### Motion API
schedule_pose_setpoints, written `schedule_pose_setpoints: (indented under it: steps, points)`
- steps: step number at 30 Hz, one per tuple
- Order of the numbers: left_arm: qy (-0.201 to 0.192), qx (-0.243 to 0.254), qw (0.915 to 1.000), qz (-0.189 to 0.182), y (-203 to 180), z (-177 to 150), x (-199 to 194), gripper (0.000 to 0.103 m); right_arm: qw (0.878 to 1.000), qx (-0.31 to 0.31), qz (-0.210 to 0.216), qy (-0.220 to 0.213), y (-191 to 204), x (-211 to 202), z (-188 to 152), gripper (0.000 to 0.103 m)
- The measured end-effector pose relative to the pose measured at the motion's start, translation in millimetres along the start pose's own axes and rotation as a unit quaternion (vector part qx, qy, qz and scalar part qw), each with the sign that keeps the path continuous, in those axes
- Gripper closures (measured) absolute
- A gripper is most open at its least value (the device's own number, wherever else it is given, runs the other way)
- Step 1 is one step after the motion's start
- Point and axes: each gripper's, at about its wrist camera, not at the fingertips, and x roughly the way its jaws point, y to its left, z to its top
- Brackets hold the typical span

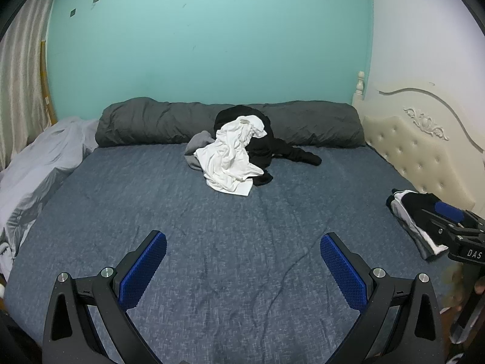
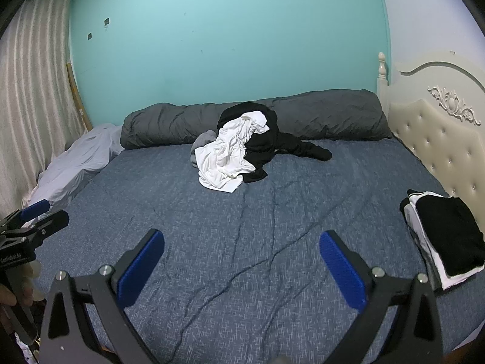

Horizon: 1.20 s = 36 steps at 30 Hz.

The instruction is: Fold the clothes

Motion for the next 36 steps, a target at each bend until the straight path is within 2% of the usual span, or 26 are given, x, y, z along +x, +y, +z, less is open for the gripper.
schedule_pose_setpoints:
  steps: [36]
  points:
    - [0.009, 0.001, 0.9999, -0.007, 5.8, 1.1, 6.2, 0.0, 1.0, 0.003, 0.003, 0.009, -0.9, 5.4, -0.8, 0.0]
